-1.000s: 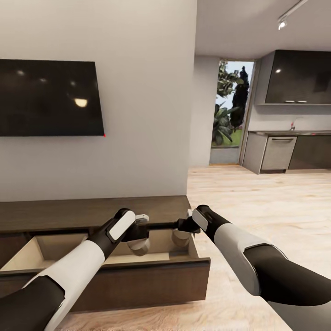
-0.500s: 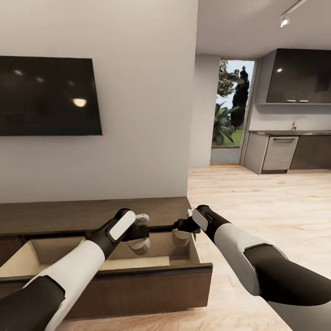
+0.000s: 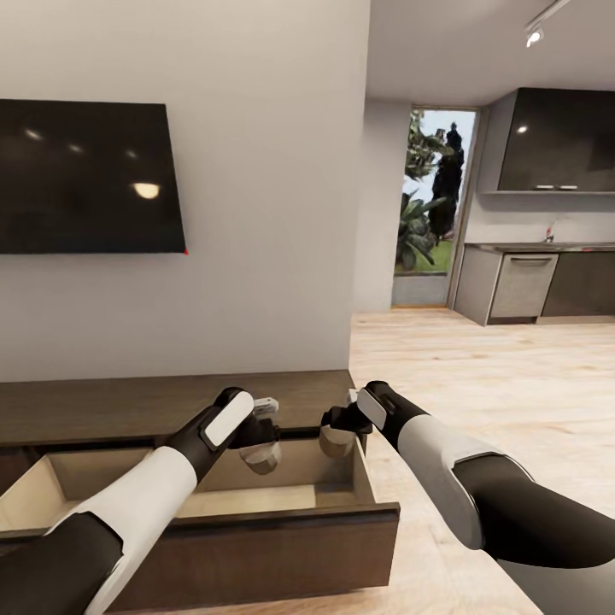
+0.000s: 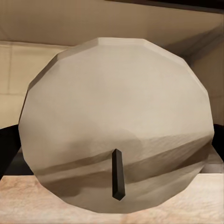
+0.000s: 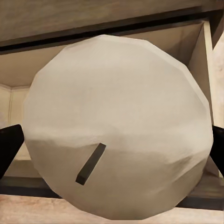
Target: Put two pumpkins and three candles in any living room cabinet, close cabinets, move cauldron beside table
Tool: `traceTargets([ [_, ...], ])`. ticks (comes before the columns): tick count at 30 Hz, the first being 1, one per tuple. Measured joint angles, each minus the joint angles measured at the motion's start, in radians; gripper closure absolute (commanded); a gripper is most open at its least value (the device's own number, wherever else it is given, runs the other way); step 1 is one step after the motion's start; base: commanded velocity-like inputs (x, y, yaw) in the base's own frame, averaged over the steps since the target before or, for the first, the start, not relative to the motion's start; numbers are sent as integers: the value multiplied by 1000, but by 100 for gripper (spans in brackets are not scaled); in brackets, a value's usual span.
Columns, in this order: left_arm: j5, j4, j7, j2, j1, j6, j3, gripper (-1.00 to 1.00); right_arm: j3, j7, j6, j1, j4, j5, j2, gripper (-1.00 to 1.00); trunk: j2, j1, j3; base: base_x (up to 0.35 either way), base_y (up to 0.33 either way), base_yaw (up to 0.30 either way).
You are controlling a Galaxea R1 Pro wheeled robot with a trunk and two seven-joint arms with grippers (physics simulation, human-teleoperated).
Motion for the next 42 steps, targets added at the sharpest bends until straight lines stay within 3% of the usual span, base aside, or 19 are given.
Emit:
traceTargets([
  [7,8,0,-27,-6,0,4,1,100,0,0,18,0,1,-1,0,100,0,0,0,3,0,0],
  [11,4,1,-54,-10,0,13,-1,100,2,-7,79,0,1,0,0,100,0,0,0,0,0,0],
  [18,4,9,-59,-10,1,29,1,100,6,-33,154,0,0,1,0,100,-49,27,-22,0,0,0],
  [30,1,67,-49,-19,0,31,-13,100,5,-35,158,0,-1,-1,0,100,-133,73,-60,0,0,0],
  [35,-16,84,-41,-19,0,30,-42,100,5,-33,154,0,-1,-1,0,100,-168,92,-75,0,0,0],
  [42,-21,87,-41,-23,0,27,-50,100,5,-30,150,0,-1,0,0,100,-168,92,-75,0,0,0],
])
